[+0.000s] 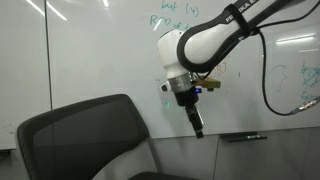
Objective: Use the duster to erase some of the writings at the bottom of the whiteboard
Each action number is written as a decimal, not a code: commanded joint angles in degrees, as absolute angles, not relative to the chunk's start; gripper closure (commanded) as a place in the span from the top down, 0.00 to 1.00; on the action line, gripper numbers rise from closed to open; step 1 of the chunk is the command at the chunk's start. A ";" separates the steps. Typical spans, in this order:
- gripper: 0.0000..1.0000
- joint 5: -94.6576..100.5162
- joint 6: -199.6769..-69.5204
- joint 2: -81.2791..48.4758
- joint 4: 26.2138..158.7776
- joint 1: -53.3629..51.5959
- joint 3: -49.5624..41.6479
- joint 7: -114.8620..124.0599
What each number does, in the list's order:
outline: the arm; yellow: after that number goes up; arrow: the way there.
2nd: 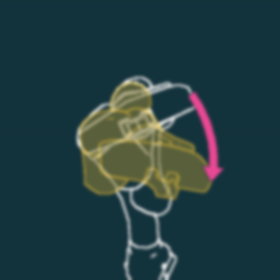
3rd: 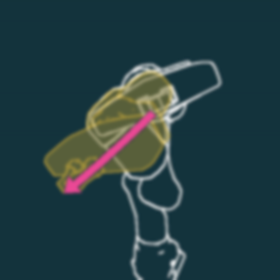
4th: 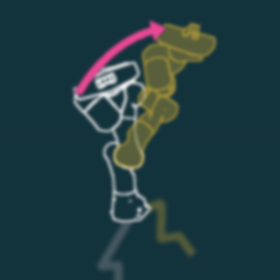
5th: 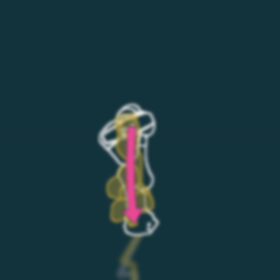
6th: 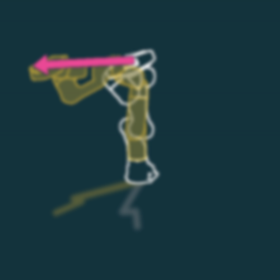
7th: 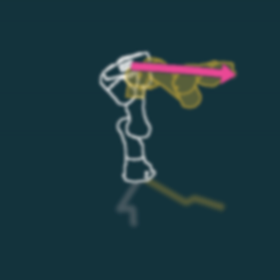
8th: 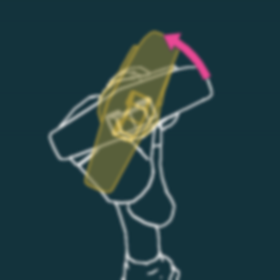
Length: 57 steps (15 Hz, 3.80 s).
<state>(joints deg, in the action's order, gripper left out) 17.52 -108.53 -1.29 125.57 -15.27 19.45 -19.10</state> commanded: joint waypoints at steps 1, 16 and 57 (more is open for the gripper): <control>1.00 20.01 -104.46 -9.14 117.49 -16.10 18.42 -21.04; 1.00 23.57 -98.33 -17.12 110.51 -17.57 17.98 -18.69; 1.00 5.01 -133.42 -48.91 101.60 -22.09 13.30 5.41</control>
